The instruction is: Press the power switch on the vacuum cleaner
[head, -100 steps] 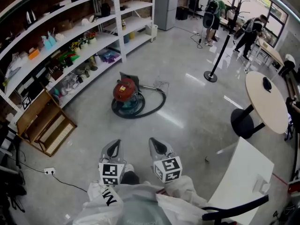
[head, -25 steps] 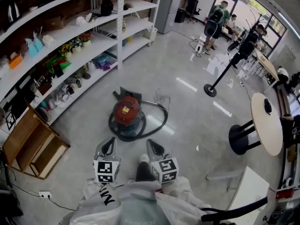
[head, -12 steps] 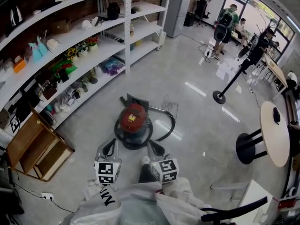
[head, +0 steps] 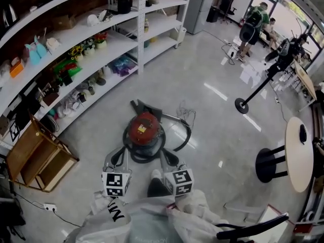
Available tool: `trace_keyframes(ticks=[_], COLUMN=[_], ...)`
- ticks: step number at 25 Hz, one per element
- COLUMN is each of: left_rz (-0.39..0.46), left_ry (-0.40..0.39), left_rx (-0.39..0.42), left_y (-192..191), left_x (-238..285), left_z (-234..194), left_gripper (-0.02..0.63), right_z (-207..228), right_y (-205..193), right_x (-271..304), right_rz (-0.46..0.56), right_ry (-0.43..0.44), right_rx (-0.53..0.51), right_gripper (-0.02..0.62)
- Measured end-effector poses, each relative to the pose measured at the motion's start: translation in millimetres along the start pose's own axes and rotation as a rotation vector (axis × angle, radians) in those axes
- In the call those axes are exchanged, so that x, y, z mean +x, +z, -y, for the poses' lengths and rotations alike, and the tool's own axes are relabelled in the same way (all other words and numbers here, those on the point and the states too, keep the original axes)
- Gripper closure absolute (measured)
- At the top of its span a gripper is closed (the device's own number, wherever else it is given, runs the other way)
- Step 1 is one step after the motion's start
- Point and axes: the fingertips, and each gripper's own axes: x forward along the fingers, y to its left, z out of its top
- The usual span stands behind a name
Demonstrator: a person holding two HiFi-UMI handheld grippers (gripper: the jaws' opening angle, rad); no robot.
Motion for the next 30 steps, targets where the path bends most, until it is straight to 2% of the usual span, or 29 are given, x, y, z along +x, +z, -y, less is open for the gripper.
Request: trace_keyframes(ticks=[21,30], left_rz=[-0.042,-0.059], left_ry=[0.076,0.093], left_rx=[0.014,0.016], left_y=[30.3,30.6], left_x=[87.6,110.4], left_z=[-2.1,5.1], left_gripper=[0.606,0.606], right_z=[85.3,111.5], right_y=[31.4,33.4], right_x=[63.4,76.8], right_rz=[-0.006,-0.008], right_ry=[0.067,0.085], right_rx=[0.024,0.035], right_gripper=[0.595,0.595])
